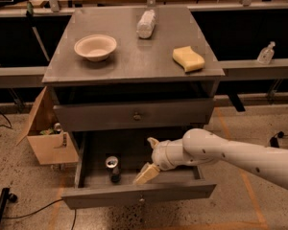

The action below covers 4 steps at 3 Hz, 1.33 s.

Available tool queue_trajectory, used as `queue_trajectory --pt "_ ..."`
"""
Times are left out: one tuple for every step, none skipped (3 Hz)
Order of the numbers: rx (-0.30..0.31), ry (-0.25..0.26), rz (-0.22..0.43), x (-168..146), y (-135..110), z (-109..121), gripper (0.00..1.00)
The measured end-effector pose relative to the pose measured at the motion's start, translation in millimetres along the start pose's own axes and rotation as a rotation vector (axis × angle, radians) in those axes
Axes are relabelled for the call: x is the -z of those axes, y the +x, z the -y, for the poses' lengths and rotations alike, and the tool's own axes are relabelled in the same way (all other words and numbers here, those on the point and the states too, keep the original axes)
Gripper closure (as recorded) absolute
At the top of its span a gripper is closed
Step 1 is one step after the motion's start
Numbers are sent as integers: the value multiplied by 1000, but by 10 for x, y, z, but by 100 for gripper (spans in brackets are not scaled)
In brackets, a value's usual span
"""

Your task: Pick redbull can from middle drawer and place on counter

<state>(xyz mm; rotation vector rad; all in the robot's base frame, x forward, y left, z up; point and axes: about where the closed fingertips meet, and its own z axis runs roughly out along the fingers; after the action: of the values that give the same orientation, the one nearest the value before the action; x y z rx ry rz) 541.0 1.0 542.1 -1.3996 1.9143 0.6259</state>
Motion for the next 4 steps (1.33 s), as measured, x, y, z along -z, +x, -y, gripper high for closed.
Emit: queue_trajectory --pt "39 -26 2 -609 204 281 0" --pt "13 -30 31 -942 294 409 0" --pt "-14 -34 82 -1244 259 438 0" --pt "-28 -41 129 -1483 172 409 0"
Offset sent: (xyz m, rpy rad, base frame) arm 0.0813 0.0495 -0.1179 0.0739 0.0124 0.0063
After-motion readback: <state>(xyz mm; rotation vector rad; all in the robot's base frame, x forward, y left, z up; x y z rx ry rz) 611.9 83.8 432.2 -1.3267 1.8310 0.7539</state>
